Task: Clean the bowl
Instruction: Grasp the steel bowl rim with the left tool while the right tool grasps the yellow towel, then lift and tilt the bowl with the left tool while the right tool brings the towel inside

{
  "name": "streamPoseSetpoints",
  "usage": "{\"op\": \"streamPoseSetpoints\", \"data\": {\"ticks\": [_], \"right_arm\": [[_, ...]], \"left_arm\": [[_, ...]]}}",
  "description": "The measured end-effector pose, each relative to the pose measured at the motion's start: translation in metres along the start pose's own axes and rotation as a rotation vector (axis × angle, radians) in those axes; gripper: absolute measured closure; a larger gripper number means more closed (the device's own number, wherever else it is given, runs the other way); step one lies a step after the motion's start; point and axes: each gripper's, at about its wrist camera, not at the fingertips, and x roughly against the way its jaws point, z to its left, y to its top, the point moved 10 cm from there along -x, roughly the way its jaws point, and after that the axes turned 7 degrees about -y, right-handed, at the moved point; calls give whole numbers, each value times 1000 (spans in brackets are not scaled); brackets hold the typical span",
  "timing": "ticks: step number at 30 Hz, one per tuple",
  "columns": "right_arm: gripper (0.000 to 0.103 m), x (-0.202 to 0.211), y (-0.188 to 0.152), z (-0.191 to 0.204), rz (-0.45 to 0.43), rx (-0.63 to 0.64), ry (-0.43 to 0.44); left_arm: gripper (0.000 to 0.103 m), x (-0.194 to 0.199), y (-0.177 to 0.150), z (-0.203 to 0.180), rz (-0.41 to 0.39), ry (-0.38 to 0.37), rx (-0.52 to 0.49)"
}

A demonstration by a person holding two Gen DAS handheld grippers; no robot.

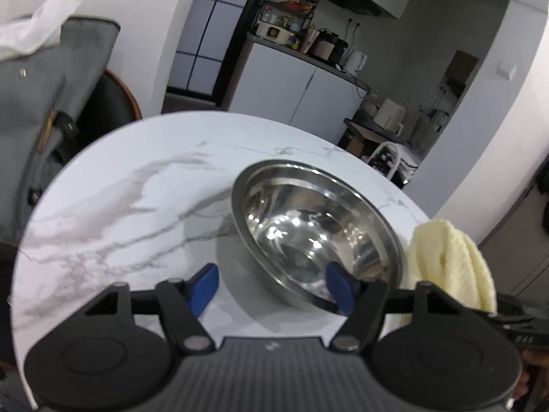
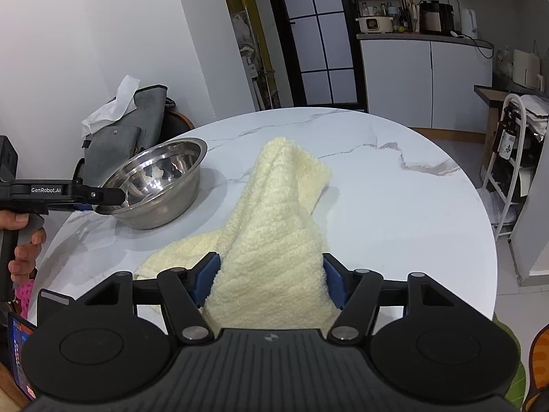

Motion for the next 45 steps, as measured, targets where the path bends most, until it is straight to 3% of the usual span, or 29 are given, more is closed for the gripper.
{"op": "streamPoseSetpoints", "data": {"ticks": [5, 9, 13, 21, 27, 33, 45], "right_arm": [[63, 0, 2, -3, -14, 5, 1], [72, 2, 5, -5, -28, 3, 3], [78, 6, 10, -6, -62, -6, -5], [79, 31, 32, -9, -185, -52, 19], [79, 48, 57, 11, -260, -32, 91], [79, 29, 79, 40, -213, 82, 134], [79, -27, 66, 84, -56, 115, 298]], "left_arm": [[87, -5, 2, 1, -4, -26, 39], [94, -4, 5, -4, -22, -29, 22], [95, -3, 10, -14, -54, -25, -13], [96, -3, 27, -34, -127, -25, -63], [95, -14, 50, -51, -119, -13, -147], [94, -20, 68, -56, -150, -9, -193], [92, -23, 63, -64, -180, -109, -261]]}}
